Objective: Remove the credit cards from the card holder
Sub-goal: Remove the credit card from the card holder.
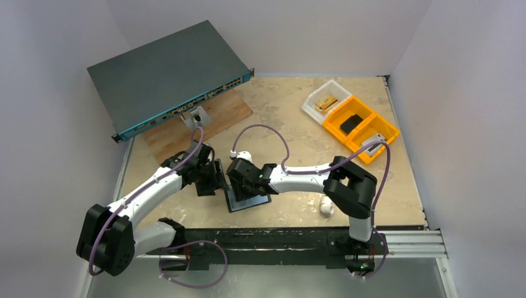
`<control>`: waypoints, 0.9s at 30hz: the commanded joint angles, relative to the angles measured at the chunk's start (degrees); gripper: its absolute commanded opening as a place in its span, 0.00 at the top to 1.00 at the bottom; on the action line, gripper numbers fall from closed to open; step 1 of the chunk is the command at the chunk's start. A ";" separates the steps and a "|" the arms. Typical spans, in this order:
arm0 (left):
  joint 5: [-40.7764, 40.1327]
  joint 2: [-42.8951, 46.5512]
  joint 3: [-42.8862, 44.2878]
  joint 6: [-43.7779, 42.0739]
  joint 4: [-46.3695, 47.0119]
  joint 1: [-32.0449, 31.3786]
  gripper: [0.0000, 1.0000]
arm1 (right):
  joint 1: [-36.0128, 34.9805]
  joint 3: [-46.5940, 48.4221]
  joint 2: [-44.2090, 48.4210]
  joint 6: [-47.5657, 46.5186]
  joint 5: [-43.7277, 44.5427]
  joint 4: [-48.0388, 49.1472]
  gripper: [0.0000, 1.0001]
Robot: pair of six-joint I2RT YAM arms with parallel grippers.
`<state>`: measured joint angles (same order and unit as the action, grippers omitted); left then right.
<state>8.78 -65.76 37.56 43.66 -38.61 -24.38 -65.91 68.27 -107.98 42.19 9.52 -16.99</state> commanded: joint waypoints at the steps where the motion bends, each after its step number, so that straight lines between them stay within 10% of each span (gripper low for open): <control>1: 0.89 0.02 -0.27 -1.71 0.80 0.50 0.43 | -0.27 2.23 -3.15 0.09 2.58 -4.20 0.56; 14: 3.36 -0.72 -1.50 -2.32 2.85 0.48 0.46 | 0.20 -3.65 -2.93 4.50 -3.48 0.70 0.87; 27: 8.59 -5.60 0.43 -0.76 9.20 -2.94 0.90 | 6.55 -14.32 -0.50 5.99 -17.47 18.08 0.98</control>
<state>16.10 -68.53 35.90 42.41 -32.56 -25.74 -60.95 59.00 -105.73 47.22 -1.10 -3.64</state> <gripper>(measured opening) 0.140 0.029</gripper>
